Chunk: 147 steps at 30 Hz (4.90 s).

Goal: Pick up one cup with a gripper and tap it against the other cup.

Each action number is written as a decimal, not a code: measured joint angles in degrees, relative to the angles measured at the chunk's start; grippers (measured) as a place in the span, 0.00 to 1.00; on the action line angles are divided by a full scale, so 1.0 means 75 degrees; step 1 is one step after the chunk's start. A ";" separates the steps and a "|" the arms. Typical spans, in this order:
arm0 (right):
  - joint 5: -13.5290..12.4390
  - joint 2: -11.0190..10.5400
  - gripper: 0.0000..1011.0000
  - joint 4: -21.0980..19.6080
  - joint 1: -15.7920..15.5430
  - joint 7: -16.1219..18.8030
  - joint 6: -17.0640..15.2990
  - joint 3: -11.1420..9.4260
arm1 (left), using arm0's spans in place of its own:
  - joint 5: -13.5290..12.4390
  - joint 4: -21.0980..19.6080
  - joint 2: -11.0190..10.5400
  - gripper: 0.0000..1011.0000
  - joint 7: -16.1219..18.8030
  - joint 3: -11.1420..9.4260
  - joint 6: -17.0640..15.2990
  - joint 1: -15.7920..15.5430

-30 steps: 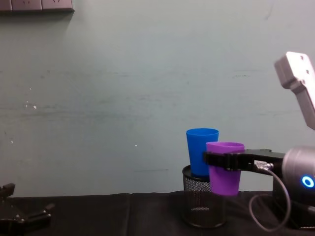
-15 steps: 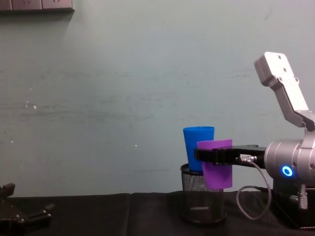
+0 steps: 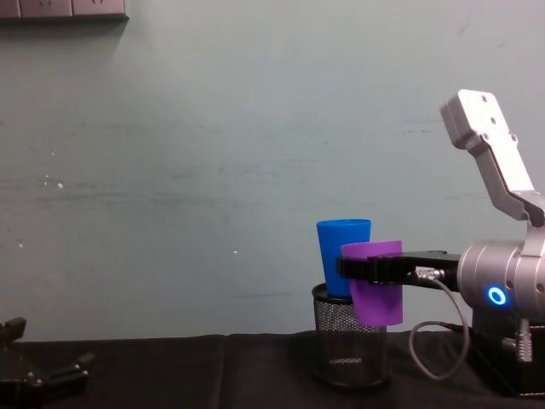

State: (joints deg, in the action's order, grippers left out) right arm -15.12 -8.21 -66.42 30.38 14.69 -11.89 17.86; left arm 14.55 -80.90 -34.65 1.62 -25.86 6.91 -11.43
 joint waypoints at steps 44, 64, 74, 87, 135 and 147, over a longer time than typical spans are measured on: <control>0.0000 -0.0011 0.72 -0.0014 -0.0011 0.0008 0.0010 0.0002 | 0.0000 0.0000 0.0000 0.99 0.0000 0.0000 0.0000 0.0000; 0.0000 -0.0011 0.72 -0.0013 -0.0011 0.0008 0.0010 0.0002 | 0.0000 0.0000 0.0000 0.99 0.0000 0.0000 0.0000 0.0000; 0.0000 -0.0012 0.71 -0.0013 -0.0011 0.0008 0.0010 0.0003 | 0.0000 0.0000 0.0001 0.99 0.0000 0.0000 0.0000 0.0000; 0.0000 -0.0011 0.71 -0.0013 -0.0011 0.0008 0.0010 0.0002 | 0.0000 0.0000 0.0000 0.99 0.0000 0.0000 0.0000 0.0000; 0.0000 -0.0011 0.72 -0.0013 -0.0011 0.0008 0.0010 0.0003 | 0.0000 0.0000 0.0000 0.99 0.0000 0.0000 0.0000 0.0000; 0.0000 -0.0012 0.72 -0.0013 -0.0011 0.0008 0.0010 0.0002 | 0.0000 0.0000 0.0000 0.99 0.0000 0.0000 0.0000 0.0000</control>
State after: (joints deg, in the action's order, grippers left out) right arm -15.12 -8.30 -66.51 30.30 14.75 -11.81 17.88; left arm 14.55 -80.90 -34.65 1.62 -25.86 6.91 -11.43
